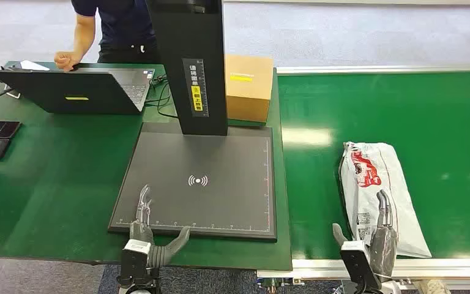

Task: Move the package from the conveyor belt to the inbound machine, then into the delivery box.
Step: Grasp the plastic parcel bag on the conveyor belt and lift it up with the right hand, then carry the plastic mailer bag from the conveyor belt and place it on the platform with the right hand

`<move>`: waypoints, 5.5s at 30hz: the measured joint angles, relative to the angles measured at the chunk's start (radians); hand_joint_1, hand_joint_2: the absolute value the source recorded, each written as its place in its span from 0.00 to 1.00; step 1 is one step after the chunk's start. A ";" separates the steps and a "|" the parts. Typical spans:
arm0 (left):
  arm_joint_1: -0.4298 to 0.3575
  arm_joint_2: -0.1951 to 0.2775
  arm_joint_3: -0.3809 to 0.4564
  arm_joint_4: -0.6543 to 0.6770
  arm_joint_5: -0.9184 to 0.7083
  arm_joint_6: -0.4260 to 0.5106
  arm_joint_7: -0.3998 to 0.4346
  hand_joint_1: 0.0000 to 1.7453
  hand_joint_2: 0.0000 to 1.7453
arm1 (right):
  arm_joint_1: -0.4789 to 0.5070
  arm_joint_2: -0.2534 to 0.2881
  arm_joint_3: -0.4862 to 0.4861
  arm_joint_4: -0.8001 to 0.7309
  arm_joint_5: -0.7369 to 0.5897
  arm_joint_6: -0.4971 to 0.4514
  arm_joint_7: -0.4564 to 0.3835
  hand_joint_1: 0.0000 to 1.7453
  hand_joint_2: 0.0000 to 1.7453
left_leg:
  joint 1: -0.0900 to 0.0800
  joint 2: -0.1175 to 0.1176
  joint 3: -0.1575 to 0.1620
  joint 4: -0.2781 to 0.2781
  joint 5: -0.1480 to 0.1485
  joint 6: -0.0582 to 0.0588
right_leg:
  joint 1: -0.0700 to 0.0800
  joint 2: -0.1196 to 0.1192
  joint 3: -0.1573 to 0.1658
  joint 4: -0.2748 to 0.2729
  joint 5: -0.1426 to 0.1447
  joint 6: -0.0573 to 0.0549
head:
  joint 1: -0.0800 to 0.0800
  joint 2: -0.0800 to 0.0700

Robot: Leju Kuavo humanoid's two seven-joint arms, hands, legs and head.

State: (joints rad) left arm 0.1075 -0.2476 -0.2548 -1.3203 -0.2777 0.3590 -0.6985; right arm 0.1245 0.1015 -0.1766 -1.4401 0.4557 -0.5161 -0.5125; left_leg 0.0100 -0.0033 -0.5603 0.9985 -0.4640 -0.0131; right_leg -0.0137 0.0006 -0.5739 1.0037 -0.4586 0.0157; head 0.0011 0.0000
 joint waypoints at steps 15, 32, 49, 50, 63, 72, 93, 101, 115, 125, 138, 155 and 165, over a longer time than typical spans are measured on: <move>0.007 0.000 0.008 0.000 -0.017 -0.009 0.006 0.00 1.00 | 0.018 0.031 0.000 -0.049 0.020 0.000 0.006 0.00 1.00 | 0.000 0.000 0.000 0.000 0.000 0.000 | 0.000 0.000 0.000 0.000 0.000 0.000 | 0.000 0.000; 0.007 -0.001 0.011 0.000 -0.025 -0.018 0.002 0.00 1.00 | 0.038 0.039 -0.029 -0.118 0.048 0.002 0.037 0.00 1.00 | 0.000 0.000 0.000 0.000 0.000 0.000 | 0.000 0.000 0.000 0.000 0.000 0.000 | 0.000 0.000; -0.018 -0.009 0.019 0.010 -0.036 -0.047 0.004 0.00 1.00 | -0.050 0.036 -0.215 0.031 0.043 0.029 0.067 0.00 1.00 | 0.000 0.000 0.000 0.000 0.000 0.000 | 0.000 0.000 0.000 0.000 0.000 0.000 | 0.000 0.000; -0.019 -0.009 0.019 0.012 -0.036 -0.046 0.004 0.00 1.00 | -0.065 0.034 -0.225 0.061 0.039 0.026 0.063 0.00 1.00 | 0.000 0.000 0.000 0.000 0.000 0.000 | 0.000 0.000 0.000 0.000 0.000 0.000 | 0.000 0.000; -0.022 -0.011 0.025 0.029 -0.034 -0.038 0.000 0.00 1.00 | -0.179 -0.007 -0.264 0.339 0.035 -0.003 0.036 0.00 1.00 | 0.000 0.000 0.000 0.000 0.000 0.000 | 0.000 0.000 0.000 0.000 0.000 0.000 | 0.000 0.000; -0.023 -0.012 0.031 0.036 -0.030 -0.031 -0.001 0.00 1.00 | -0.231 -0.024 -0.263 0.471 0.039 -0.017 0.020 0.00 1.00 | 0.000 0.000 0.000 0.000 0.000 0.000 | 0.000 0.000 0.000 0.000 0.000 0.000 | 0.000 0.000; -0.025 -0.017 0.042 0.039 -0.036 -0.024 0.001 0.00 1.00 | -0.266 -0.026 -0.214 0.612 0.015 -0.014 -0.003 0.00 1.00 | 0.000 0.000 0.000 0.000 0.000 0.000 | 0.000 0.000 0.000 0.000 0.000 0.000 | 0.000 0.000; -0.025 -0.017 0.042 0.039 -0.039 -0.020 0.002 0.00 1.00 | -0.266 -0.018 -0.195 0.638 -0.005 -0.012 -0.014 0.00 1.00 | 0.000 0.000 0.000 0.000 0.000 0.000 | 0.000 0.000 0.000 0.000 0.000 0.000 | 0.000 0.000; -0.027 -0.017 0.041 0.048 -0.047 -0.014 0.015 0.00 1.00 | -0.259 0.004 -0.179 0.640 -0.053 0.000 -0.028 0.78 1.00 | 0.000 0.000 0.000 0.000 0.000 0.000 | 0.000 0.000 0.000 0.000 0.000 0.000 | 0.000 0.000; -0.022 -0.016 0.040 0.047 -0.070 0.010 0.042 0.00 1.00 | -0.250 0.013 -0.170 0.634 -0.071 0.008 -0.052 0.84 1.00 | 0.000 0.000 0.000 0.000 0.000 0.000 | 0.000 0.000 0.000 0.000 0.000 0.000 | 0.000 0.000; -0.007 -0.009 0.031 0.045 -0.072 0.038 0.046 0.00 1.00 | -0.157 0.059 -0.067 0.431 -0.057 0.013 -0.053 0.82 1.00 | 0.000 0.000 0.000 0.000 0.000 0.000 | 0.000 0.000 0.000 0.000 0.000 0.000 | 0.000 0.000; -0.017 -0.009 0.019 0.045 -0.082 0.014 0.040 0.00 1.00 | -0.028 0.094 0.123 0.084 0.016 -0.006 -0.014 0.77 1.00 | 0.000 0.000 0.000 0.000 0.000 0.000 | 0.000 0.000 0.000 0.000 0.000 0.000 | 0.000 0.000; -0.024 -0.009 0.017 0.045 -0.082 0.008 0.036 0.00 1.00 | -0.022 0.095 0.341 0.004 0.108 0.006 0.006 0.74 1.00 | 0.000 0.000 0.000 0.000 0.000 0.000 | 0.000 0.000 0.000 0.000 0.000 0.000 | 0.000 0.000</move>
State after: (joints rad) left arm 0.0836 -0.2568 -0.2382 -1.2757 -0.3593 0.3674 -0.6624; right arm 0.1026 0.1961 0.1649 -1.4359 0.5633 -0.5100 -0.5063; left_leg 0.0102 -0.0032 -0.5602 0.9984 -0.4638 -0.0133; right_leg -0.0134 0.0006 -0.5739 1.0038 -0.4587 0.0156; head 0.0012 0.0000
